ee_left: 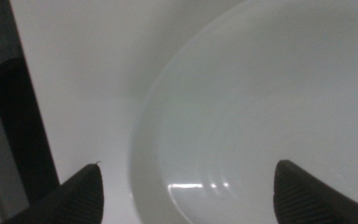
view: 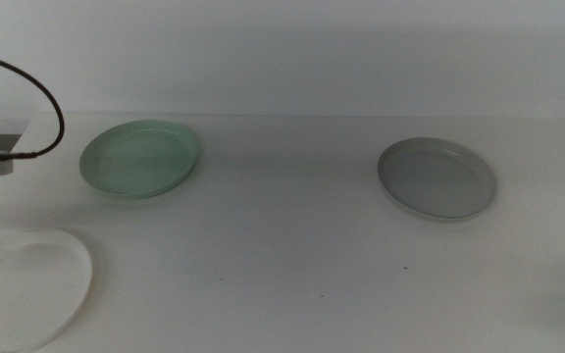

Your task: Stack the three bowls on top of each other.

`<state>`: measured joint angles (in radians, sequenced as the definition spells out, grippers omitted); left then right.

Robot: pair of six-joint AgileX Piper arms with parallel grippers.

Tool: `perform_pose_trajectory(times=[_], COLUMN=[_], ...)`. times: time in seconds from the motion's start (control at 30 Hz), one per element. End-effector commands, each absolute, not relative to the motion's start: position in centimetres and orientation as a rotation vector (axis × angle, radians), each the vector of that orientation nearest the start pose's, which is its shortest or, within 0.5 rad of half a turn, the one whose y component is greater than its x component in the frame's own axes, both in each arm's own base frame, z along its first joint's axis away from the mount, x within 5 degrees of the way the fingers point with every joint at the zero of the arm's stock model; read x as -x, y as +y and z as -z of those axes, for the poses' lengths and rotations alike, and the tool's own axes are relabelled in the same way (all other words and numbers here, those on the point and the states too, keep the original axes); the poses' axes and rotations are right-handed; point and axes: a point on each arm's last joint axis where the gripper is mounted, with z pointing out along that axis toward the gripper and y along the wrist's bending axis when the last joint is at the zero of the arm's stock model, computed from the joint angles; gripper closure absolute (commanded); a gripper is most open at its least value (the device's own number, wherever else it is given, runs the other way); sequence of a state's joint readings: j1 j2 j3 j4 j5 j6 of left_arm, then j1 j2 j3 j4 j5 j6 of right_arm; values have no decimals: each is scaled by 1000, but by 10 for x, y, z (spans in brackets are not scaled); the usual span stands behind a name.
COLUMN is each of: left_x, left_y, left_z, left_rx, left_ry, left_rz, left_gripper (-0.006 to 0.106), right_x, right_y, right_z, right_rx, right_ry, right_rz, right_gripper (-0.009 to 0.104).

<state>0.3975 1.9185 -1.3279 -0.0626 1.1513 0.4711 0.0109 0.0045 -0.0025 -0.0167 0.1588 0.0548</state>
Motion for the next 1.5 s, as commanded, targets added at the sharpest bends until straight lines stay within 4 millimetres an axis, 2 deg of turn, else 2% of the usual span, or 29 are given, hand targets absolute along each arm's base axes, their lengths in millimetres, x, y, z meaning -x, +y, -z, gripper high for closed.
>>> perform_pose_trajectory(times=[0.0,0.27,0.47,0.57,0.67,0.73,0.77,0.87,1.0,1.13,1.23,1.3,1.37,1.47], left_x=[-331,-336,-337,-337,-336,-336,-336,-334,-330,-325,-323,-322,-321,-330], left_y=[137,139,138,138,138,138,138,139,138,133,121,106,82,42], left_z=[-181,-167,-156,-155,-155,-155,-155,-155,-157,-180,-213,-235,-256,-275], left_rx=[-88,-89,-69,-60,-60,-62,-38,-43,-55,-91,-79,-81,-105,-169], left_ry=[3194,3201,3226,3230,3231,3232,3241,3258,3301,3265,3157,3091,3035,2972], left_rz=[100,92,134,148,149,147,137,120,148,166,183,177,160,180], left_gripper=[7,8,18,31,50,65,78,101,102,102,102,102,102,102], right_x=[-56,-56,-56,-56,-56,-56,-56,-56,-56,-56,-56,-56,-56,-56], right_y=[0,0,0,0,0,0,0,0,0,0,0,0,0,0], right_z=[-200,-200,-200,-200,-200,-200,-200,-200,-200,-200,-200,-200,-200,-200], right_rx=[-20,-20,-20,-20,-20,-20,-20,-20,-20,-20,-20,-20,-20,-20], right_ry=[1633,1633,1633,1633,1633,1633,1633,1633,1633,1633,1633,1633,1633,1633], right_rz=[-28,-28,-28,-28,-28,-28,-28,-28,-28,-28,-28,-28,-28,-28], right_gripper=[12,12,12,12,12,12,12,12,12,12,12,12,12,12])
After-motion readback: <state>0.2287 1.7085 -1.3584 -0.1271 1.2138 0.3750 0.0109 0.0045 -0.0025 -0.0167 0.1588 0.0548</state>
